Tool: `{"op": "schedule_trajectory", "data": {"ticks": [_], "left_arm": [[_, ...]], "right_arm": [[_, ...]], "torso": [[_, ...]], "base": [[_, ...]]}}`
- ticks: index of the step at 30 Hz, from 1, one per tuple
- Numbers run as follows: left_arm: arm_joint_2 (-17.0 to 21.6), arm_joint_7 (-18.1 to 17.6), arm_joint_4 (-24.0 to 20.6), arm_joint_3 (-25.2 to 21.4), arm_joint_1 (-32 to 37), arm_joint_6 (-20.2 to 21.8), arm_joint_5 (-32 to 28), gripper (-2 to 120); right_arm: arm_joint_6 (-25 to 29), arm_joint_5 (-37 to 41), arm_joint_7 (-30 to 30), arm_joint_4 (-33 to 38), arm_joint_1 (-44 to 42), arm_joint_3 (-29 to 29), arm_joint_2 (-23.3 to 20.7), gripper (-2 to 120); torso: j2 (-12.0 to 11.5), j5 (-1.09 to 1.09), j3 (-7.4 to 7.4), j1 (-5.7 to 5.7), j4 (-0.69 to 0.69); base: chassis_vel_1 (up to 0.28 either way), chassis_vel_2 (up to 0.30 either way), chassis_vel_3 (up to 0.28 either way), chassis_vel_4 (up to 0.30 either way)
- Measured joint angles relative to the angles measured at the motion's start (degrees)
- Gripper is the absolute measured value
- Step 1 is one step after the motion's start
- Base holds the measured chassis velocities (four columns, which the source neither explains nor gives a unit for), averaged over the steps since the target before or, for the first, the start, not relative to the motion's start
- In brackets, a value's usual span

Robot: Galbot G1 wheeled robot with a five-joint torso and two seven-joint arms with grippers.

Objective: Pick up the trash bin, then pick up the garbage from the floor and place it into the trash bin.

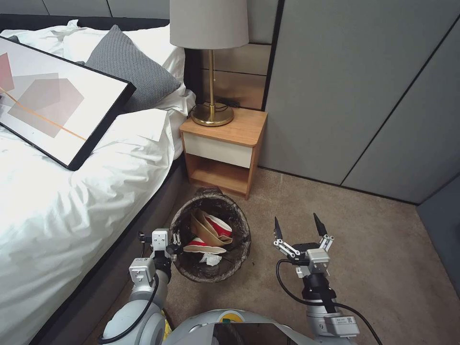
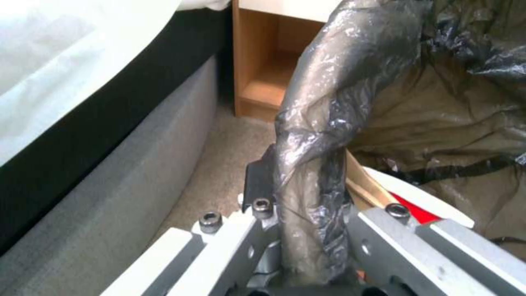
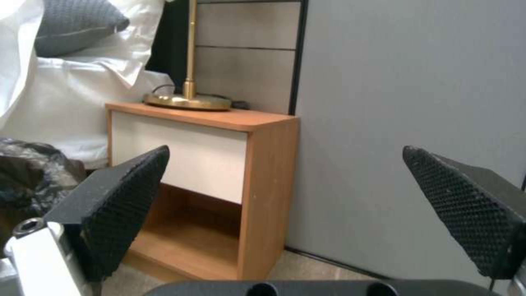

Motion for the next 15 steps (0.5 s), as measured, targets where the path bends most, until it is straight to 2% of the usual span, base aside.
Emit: {"op": "schedule_trajectory", "data": {"ticks": [15], "left_arm": [[-0.2, 0.0, -0.2, 0.2, 0.3, 0.1, 0.0, 0]], "right_arm": [[-1.4, 2.8, -0.6, -0.6, 2.0, 2.1, -0.9, 100]], "torso": [[0.0, 0.0, 0.0, 0.0, -0.01]], "base": [[0.002, 0.003, 0.003, 0.004]]}}
